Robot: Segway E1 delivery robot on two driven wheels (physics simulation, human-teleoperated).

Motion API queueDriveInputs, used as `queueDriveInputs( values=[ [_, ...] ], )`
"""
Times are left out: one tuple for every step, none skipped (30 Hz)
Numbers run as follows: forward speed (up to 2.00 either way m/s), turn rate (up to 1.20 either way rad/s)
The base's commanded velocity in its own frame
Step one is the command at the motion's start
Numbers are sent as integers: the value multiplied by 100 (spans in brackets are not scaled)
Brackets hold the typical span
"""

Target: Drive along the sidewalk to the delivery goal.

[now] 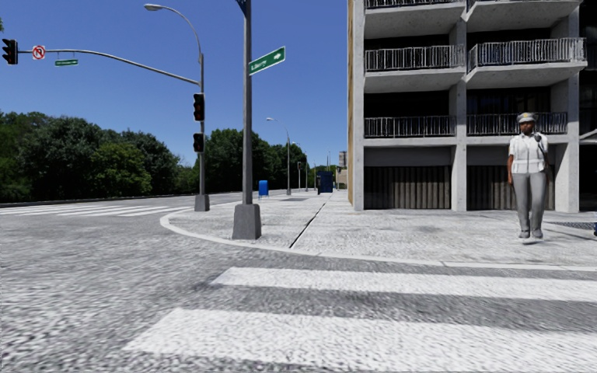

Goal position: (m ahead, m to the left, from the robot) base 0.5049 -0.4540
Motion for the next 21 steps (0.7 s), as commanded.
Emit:
queueDriveInputs(
  values=[
    [161, 0],
    [161, 0],
    [161, 0],
    [161, 0],
    [161, 0],
    [161, 0],
    [161, 0],
    [161, 0],
    [160, 0],
    [160, 0],
    [160, 0],
    [160, 0],
    [160, 0],
    [160, 0],
    [160, 0],
    [159, 0],
    [158, 0],
    [158, 0],
    [157, 0],
    [157, 0],
    [157, 0]
  ],
)
